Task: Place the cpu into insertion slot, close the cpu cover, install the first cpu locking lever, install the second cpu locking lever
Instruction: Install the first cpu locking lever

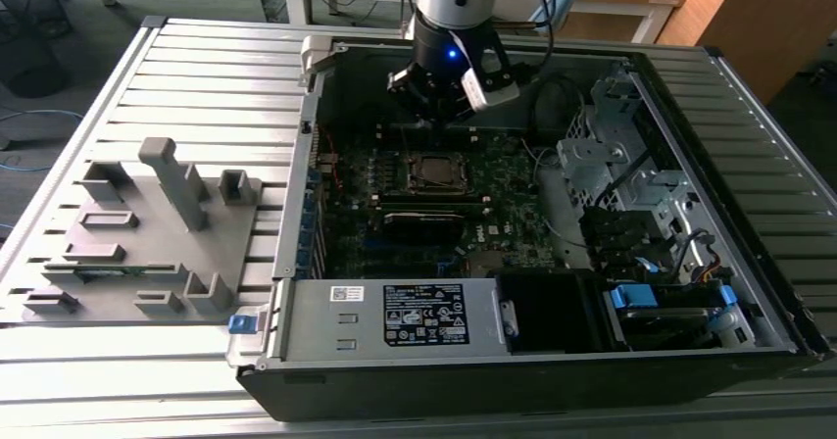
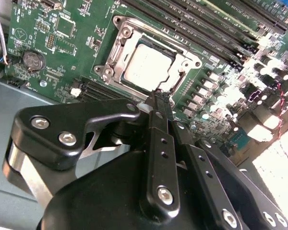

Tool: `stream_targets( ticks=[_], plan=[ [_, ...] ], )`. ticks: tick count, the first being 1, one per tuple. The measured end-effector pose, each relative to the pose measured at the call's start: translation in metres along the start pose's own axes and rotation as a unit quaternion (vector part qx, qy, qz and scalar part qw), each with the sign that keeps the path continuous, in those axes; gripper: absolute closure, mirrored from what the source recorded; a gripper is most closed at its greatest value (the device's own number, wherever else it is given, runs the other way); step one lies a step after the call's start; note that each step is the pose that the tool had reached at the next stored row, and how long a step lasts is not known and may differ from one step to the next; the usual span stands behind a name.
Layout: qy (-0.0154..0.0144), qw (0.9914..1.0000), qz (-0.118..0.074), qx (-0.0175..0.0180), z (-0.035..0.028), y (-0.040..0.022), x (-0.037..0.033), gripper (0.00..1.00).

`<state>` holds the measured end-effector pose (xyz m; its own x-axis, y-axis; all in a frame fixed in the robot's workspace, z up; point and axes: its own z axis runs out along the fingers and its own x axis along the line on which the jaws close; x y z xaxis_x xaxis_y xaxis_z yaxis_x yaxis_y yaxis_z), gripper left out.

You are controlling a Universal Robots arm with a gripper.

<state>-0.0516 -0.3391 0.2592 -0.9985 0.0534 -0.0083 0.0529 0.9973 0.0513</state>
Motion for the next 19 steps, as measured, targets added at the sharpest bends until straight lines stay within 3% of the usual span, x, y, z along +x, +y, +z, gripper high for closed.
stream_targets(
  ticks=[3, 19],
  plan=[
    [0.0003, 0.99999, 0.000, -0.0051, 0.0000, -0.0001, 0.0000, 0.89],
    [0.0003, 0.99998, 0.000, -0.0057, 0.0000, -0.0003, 0.0029, 0.89]
  ],
)
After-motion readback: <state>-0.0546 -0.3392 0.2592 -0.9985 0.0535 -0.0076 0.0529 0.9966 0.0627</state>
